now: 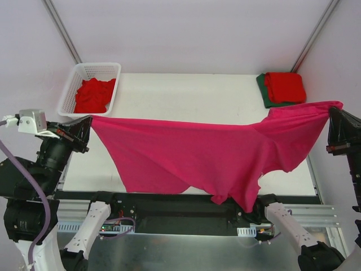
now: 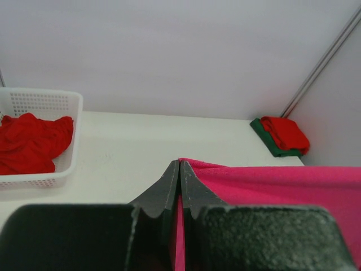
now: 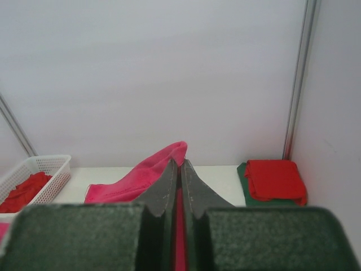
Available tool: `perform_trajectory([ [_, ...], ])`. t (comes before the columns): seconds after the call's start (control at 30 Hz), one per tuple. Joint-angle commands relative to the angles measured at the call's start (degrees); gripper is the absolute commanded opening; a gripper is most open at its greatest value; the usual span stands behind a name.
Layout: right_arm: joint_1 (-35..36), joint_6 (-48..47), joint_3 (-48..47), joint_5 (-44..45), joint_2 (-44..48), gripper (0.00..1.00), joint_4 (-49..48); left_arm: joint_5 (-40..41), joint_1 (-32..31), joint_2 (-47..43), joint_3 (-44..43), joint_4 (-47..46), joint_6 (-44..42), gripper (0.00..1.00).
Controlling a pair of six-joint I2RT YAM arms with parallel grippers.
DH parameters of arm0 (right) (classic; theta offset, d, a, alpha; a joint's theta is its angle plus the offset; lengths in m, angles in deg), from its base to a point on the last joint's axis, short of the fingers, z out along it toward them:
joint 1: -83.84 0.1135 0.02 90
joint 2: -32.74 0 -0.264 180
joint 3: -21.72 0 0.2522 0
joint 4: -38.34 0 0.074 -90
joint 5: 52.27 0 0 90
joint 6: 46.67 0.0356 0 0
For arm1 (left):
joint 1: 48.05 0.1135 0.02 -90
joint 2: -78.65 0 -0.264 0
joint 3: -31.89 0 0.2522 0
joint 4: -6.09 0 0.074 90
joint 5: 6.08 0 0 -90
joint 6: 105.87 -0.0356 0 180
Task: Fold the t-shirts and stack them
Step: Flatten out the tshirt
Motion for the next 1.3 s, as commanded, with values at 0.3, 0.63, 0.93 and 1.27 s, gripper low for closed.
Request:
perform_trajectory([
  [0.3,-0.5,0.3,8.0,-0.6,-0.8,0.01,-7.5,1.2,0.6,-1.2,5.4,-6.9,1.0,0.00],
  [0.63,-0.3,0.2,9.3,-1.8,-4.3,0.01,-8.7,-0.8,0.6,2.0,5.2,-11.0,-0.2,0.00],
  [0.93,-0.4,1.1,-3.0,-0.7,4.0,0.01,-2.0,0.7,0.6,-7.0,-11.7,-0.4,0.6,0.00],
  [1.27,-1.1,-0.6,0.9,2.3,5.0,0.01,-8.4,6.9,0.6,-8.1,-13.1,-0.5,-1.1,0.00],
])
